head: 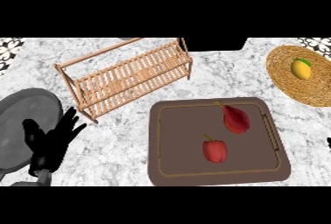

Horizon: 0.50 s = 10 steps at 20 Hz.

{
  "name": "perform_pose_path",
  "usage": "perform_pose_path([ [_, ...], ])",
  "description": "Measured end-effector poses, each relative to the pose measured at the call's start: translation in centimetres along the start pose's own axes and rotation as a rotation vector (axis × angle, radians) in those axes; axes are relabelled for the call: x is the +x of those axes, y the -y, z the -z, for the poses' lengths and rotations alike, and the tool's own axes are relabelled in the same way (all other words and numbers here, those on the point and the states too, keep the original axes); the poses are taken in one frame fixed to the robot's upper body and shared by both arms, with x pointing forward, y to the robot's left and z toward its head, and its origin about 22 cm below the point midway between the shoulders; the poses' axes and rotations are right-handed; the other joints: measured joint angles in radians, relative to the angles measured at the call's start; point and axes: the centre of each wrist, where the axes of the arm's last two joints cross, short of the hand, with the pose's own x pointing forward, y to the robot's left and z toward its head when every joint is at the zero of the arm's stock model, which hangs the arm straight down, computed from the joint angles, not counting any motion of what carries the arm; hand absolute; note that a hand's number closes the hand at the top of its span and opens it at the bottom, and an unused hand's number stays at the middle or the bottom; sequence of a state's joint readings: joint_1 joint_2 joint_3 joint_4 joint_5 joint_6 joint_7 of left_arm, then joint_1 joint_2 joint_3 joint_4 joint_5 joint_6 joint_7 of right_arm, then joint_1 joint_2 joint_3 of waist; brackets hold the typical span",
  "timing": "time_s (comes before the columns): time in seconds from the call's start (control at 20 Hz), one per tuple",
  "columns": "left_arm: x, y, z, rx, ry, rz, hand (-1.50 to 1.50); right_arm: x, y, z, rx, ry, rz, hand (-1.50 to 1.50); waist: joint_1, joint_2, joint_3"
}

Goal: Pick the bell pepper from the tray and place it in the tiered shelf

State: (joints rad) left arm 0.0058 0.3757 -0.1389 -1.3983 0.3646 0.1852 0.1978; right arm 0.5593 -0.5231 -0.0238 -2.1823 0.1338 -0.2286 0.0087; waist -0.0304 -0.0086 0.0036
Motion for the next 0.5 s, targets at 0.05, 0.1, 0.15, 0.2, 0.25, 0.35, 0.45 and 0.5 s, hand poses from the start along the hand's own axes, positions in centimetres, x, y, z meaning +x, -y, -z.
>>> perform_pose_path([
  [0.05, 0.2, -0.2, 0.1, 0.000, -0.007, 0.000, 0.00, 1.1, 0.1, -0.6, 0.024, 0.001, -0.007, -1.50, 0.001, 0.000, -0.001],
  [0.1, 0.1, -0.1, 0.2, -0.004, -0.002, -0.003, 0.00, 2.0, 0.2, -1.0, 0.050, -0.002, -0.018, -1.50, 0.004, 0.001, -0.001],
  [0.15, 0.2, 0.1, 0.2, -0.008, -0.005, -0.002, 0.00, 3.0, 0.0, -1.5, 0.075, -0.010, -0.028, -1.50, 0.007, 0.001, -0.001],
  [0.2, 0.2, 0.4, 0.3, -0.009, -0.006, 0.003, 0.00, 3.9, 0.1, -1.7, 0.097, -0.021, -0.043, -1.50, 0.011, 0.002, -0.001],
  [0.25, 0.5, 0.2, 0.5, -0.008, -0.011, 0.004, 0.00, 4.6, 0.0, -1.8, 0.119, -0.037, -0.054, -1.50, 0.014, 0.003, -0.001],
  [0.35, 0.8, 0.4, 0.7, -0.023, -0.009, 0.009, 0.00, 5.1, -0.4, -1.5, 0.159, -0.093, -0.059, -1.50, 0.025, 0.006, -0.003],
  [0.45, 1.0, 0.4, 0.8, -0.030, -0.009, 0.011, 0.00, 5.7, -0.9, -1.3, 0.180, -0.149, -0.062, -1.50, 0.030, 0.008, -0.004],
  [0.5, 0.9, 0.4, 0.9, -0.030, -0.008, 0.010, 0.00, 5.9, -1.0, -1.0, 0.183, -0.178, -0.065, -1.50, 0.032, 0.009, -0.004],
])
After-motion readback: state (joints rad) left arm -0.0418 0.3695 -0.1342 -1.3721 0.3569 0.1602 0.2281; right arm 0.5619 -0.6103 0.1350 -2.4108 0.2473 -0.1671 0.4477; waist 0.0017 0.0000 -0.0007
